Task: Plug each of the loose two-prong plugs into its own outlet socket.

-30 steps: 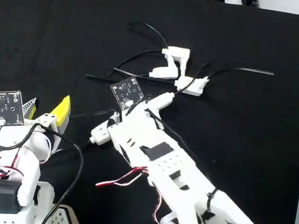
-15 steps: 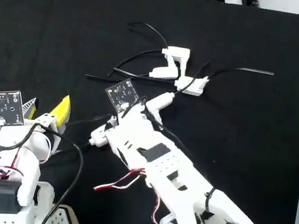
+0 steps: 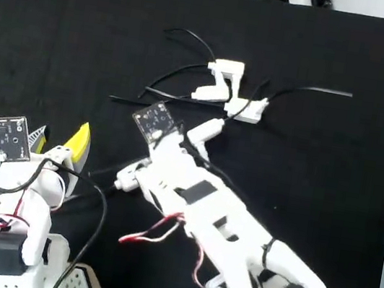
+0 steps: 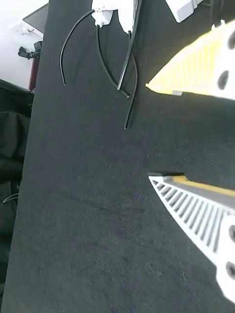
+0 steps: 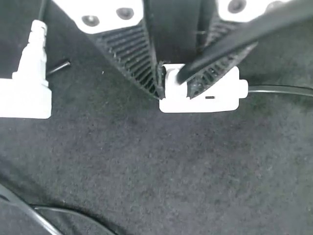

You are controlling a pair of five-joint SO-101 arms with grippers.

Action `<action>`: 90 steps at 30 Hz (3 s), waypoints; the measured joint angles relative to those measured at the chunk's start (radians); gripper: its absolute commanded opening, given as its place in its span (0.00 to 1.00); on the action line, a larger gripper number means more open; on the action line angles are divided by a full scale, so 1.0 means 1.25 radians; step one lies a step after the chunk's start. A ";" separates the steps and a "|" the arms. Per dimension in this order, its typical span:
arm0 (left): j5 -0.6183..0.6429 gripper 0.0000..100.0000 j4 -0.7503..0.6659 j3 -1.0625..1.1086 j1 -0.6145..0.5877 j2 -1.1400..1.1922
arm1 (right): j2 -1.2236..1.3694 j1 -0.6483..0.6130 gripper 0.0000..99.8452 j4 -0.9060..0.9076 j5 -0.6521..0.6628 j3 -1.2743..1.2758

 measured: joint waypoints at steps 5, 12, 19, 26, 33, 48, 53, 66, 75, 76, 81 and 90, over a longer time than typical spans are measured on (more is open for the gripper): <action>0.000 0.27 0.000 0.000 0.000 0.000 | 0.098 0.000 0.01 0.053 0.000 -0.086; 0.000 0.27 0.000 0.000 -0.001 0.000 | 0.198 -0.001 0.01 0.120 0.000 -0.190; 0.000 0.27 0.000 0.000 -0.001 0.000 | 0.167 0.032 0.02 0.129 0.026 -0.195; 0.000 0.27 0.000 0.009 -0.001 0.002 | 0.129 0.173 0.03 0.023 -0.049 -0.198; 0.000 0.27 0.000 0.009 -0.001 0.000 | 0.129 0.187 0.30 -0.031 -0.122 -0.198; 0.000 0.27 0.000 -0.006 -0.001 0.000 | -0.188 0.187 0.03 0.198 -0.123 -0.198; 0.000 0.13 0.000 -0.071 -0.001 0.000 | -0.398 0.187 0.01 0.270 -0.099 -0.130; -0.108 0.03 0.102 -0.080 -0.001 0.000 | -0.865 0.265 0.01 0.287 -0.018 0.269; -0.190 0.03 0.056 0.106 -0.001 0.000 | -1.131 0.274 0.01 0.339 -0.018 0.468; -0.191 0.03 0.045 0.129 -0.001 0.000 | -1.132 0.274 0.02 0.365 -0.017 0.469; -0.199 0.03 0.012 0.233 -0.001 0.002 | -1.133 0.274 0.02 0.406 -0.017 0.475; -0.199 0.03 0.004 0.313 -0.001 0.001 | -1.133 0.274 0.02 0.559 -0.016 0.475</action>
